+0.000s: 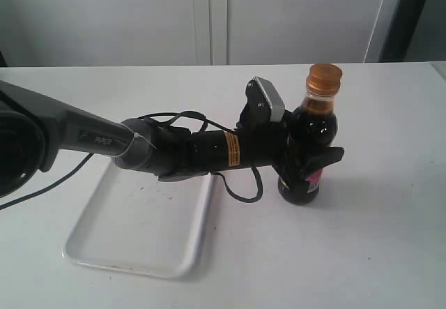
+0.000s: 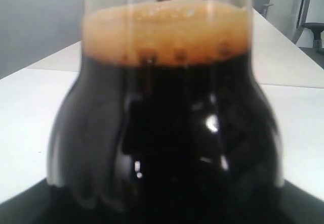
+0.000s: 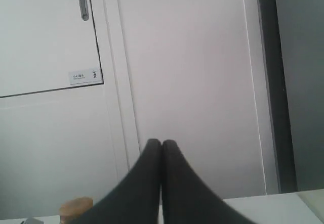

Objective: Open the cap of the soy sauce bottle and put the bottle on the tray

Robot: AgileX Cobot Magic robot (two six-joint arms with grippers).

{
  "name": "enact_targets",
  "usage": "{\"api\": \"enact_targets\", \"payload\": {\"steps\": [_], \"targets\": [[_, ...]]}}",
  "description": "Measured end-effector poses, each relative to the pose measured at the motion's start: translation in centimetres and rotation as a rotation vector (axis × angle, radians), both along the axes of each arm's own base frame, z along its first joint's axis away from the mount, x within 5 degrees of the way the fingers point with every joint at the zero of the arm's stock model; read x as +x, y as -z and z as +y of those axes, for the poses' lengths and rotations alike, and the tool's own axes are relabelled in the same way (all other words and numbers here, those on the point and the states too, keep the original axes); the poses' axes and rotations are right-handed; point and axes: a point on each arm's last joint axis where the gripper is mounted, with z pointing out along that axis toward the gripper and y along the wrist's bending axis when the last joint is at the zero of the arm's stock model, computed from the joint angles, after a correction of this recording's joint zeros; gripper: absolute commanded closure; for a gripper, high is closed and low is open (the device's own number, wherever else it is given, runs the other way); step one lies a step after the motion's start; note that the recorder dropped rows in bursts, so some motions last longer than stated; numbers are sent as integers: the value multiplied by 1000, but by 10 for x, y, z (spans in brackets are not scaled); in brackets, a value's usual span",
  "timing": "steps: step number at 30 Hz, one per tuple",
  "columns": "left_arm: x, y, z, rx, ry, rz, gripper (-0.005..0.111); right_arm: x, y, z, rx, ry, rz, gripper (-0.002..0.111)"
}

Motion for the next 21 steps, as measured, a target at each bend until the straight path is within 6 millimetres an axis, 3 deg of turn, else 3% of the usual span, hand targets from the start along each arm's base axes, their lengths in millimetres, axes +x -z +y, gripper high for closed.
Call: {"api": "enact_targets", "payload": {"steps": [4,8,21], "targets": [[0,0,0,-1,0,0,107,25,-37,2,-21,1,13,108],[0,0,0,-3,0,15,107,66,-64,7,-96,0,77,108],[-1,0,0,-1,12,18,107,140,-43,11,-300,13,350,108]]}}
